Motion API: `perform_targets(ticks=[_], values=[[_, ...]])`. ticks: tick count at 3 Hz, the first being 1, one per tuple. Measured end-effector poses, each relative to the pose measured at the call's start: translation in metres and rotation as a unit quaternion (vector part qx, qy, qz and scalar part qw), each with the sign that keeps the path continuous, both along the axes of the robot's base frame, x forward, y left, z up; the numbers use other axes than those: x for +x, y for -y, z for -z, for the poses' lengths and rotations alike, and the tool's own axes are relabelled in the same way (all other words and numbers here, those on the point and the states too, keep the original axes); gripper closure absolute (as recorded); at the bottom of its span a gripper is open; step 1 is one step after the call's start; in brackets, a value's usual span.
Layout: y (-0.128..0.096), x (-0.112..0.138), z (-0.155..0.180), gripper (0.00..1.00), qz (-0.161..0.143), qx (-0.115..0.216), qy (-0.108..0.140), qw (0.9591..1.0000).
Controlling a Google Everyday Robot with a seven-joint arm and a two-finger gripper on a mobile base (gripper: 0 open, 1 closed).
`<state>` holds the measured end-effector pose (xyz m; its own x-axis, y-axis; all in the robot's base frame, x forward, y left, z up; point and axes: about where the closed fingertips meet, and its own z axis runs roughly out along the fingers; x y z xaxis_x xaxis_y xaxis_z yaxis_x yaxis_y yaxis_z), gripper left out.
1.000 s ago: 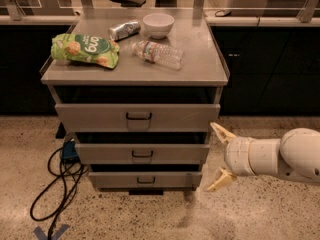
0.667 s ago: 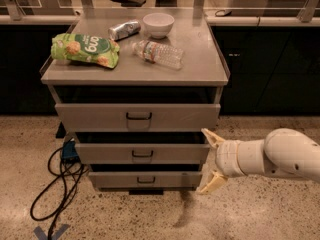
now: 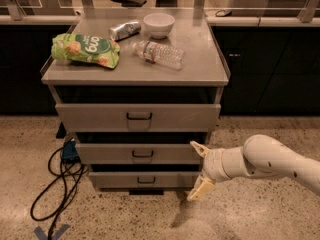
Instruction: Open middle drawer
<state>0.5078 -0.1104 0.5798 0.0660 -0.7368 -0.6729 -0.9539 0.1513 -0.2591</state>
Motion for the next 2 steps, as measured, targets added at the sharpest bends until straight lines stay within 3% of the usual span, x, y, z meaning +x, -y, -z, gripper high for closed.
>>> perform_targets(ticks=[1, 2], values=[[0.000, 0.000, 0.000, 0.00, 0.000, 0.000, 0.000, 1.0000], [-0.011, 0.026, 0.031, 0.00, -0.011, -0.005, 0.002, 0.9999]])
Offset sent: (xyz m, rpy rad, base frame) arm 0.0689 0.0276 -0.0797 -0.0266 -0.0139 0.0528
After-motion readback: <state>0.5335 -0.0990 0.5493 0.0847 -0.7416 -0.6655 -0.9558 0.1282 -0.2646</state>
